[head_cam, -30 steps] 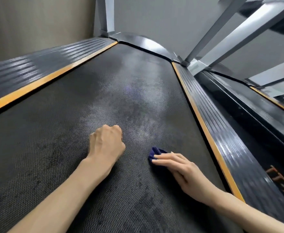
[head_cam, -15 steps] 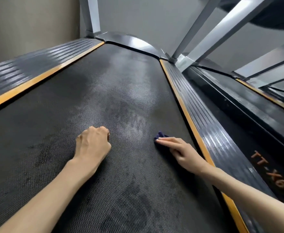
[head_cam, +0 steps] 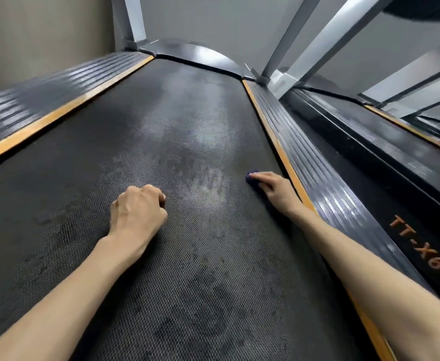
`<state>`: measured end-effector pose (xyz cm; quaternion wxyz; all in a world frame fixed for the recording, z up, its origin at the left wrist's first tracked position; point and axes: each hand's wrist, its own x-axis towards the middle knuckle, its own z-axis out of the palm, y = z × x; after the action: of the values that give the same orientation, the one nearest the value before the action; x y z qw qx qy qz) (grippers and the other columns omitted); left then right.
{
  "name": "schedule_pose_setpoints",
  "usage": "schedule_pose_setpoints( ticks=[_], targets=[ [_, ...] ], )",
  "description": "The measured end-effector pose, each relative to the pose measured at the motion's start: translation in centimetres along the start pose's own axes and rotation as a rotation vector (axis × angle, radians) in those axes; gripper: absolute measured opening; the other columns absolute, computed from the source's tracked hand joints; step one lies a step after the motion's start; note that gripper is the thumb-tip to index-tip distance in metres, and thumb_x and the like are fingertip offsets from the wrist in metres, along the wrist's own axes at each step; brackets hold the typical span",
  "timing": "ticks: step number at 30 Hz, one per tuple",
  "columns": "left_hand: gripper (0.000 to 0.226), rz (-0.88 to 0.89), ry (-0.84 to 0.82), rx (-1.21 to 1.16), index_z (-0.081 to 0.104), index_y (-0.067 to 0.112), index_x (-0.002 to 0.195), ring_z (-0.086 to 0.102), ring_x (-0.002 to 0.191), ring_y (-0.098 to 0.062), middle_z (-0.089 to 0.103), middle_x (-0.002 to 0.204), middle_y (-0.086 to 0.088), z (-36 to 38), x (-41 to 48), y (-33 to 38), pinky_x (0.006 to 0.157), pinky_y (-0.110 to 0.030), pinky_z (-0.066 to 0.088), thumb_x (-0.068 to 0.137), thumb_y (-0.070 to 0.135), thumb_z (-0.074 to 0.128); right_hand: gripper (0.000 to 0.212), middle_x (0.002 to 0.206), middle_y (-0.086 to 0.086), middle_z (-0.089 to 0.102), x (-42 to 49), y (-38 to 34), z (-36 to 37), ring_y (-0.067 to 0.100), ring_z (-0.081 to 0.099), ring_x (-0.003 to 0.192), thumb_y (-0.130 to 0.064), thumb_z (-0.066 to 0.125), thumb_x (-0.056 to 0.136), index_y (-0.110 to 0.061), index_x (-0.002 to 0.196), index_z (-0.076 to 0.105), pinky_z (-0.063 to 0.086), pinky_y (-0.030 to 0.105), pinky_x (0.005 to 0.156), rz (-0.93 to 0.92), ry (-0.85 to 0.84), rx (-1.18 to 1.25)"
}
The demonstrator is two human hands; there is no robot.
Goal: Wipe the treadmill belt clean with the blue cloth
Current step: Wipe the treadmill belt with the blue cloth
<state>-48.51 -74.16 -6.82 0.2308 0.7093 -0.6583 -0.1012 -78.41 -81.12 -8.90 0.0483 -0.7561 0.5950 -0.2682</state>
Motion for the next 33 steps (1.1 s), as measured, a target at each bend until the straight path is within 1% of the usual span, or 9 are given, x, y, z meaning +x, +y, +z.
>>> schedule_pose_setpoints(
  ticks=[4,8,12,16,18,21,24,29,33],
  targets=[
    [0.034,0.035,-0.005,0.025,0.063,0.02,0.116,0.056,0.106,-0.038,0.061,0.112,-0.019,0.3,-0.3,0.0,0.09,-0.041,0.043,0.086,0.013,0.05,0.03,0.124,0.004,0.061,0.4,-0.3,0.5,0.022,0.056,0.116,-0.004,0.053,0.091,-0.015,0.115,0.067,0.033,0.018,0.096,0.163,0.024,-0.043],
    [0.032,0.055,-0.013,0.015,0.065,0.024,0.114,0.056,0.108,-0.037,0.062,0.116,-0.015,0.1,0.1,-0.6,0.091,-0.041,0.043,0.087,0.015,0.05,0.032,0.122,-0.004,0.061,-6.7,-5.6,-1.1,0.012,0.054,0.118,-0.004,0.054,0.091,-0.02,0.117,0.066,0.037,0.033,0.106,-0.055,-0.163,0.1],
    [0.03,0.093,-0.029,0.041,0.066,0.018,0.112,0.057,0.103,-0.039,0.061,0.113,-0.02,-0.1,0.1,-0.3,0.088,-0.041,0.045,0.088,0.013,0.048,0.033,0.129,-0.009,0.057,-16.6,-12.4,-1.4,0.003,0.046,0.126,-0.009,0.05,0.095,-0.022,0.122,0.062,0.027,0.03,0.113,-0.281,-0.301,0.182],
    [0.033,0.178,-0.114,0.02,0.067,0.012,0.106,0.059,0.101,-0.037,0.066,0.108,-0.016,-0.5,0.2,-0.6,0.09,-0.039,0.049,0.08,0.006,0.047,0.032,0.133,0.001,0.055,-15.6,-12.1,-2.0,0.012,0.046,0.128,-0.013,0.044,0.098,-0.013,0.125,0.06,0.029,0.031,0.111,-0.507,-0.408,0.138],
    [0.034,0.212,-0.106,-0.012,0.067,0.009,0.105,0.059,0.103,-0.036,0.066,0.109,-0.016,-0.9,-0.5,-0.8,0.091,-0.04,0.048,0.078,0.003,0.047,0.031,0.129,0.006,0.058,-11.2,-8.6,-1.3,0.02,0.052,0.121,-0.013,0.045,0.096,-0.011,0.123,0.062,0.037,0.034,0.104,-0.409,-0.286,0.023],
    [0.038,0.272,-0.084,-0.005,0.066,0.01,0.111,0.057,0.108,-0.034,0.065,0.113,-0.016,-1.5,-1.6,-1.1,0.096,-0.038,0.046,0.079,0.005,0.047,0.031,0.127,0.007,0.059,-4.3,-3.7,-0.5,0.027,0.053,0.12,-0.008,0.051,0.093,-0.015,0.121,0.063,0.04,0.041,0.102,0.01,-0.058,-0.009],
    [0.04,0.281,-0.074,0.008,0.063,0.01,0.118,0.049,0.123,-0.027,0.055,0.131,-0.014,-1.9,-2.0,-2.0,0.106,-0.033,0.036,0.081,0.005,0.048,0.035,0.136,-0.001,0.053,-3.0,-5.3,1.6,0.022,0.047,0.126,-0.009,0.05,0.094,-0.021,0.125,0.06,0.04,0.037,0.101,0.106,-0.011,-0.119],
    [0.042,0.246,-0.071,-0.024,0.061,0.007,0.12,0.044,0.129,-0.023,0.049,0.137,-0.013,-1.9,-2.1,-3.2,0.109,-0.029,0.029,0.081,0.001,0.048,0.037,0.133,-0.003,0.055,-12.0,-14.2,0.7,0.011,0.047,0.123,-0.016,0.042,0.094,-0.017,0.126,0.059,0.033,0.019,0.102,-0.407,-0.304,0.079],
    [0.041,0.229,-0.077,-0.028,0.062,0.009,0.118,0.042,0.13,-0.024,0.043,0.142,-0.012,-1.7,-2.4,-3.6,0.109,-0.033,0.033,0.08,0.001,0.047,0.035,0.136,0.0,0.053,-12.9,-14.5,0.0,0.014,0.046,0.127,-0.015,0.041,0.098,-0.014,0.128,0.057,0.031,0.029,0.11,-0.656,-0.431,0.128]
  ],
)
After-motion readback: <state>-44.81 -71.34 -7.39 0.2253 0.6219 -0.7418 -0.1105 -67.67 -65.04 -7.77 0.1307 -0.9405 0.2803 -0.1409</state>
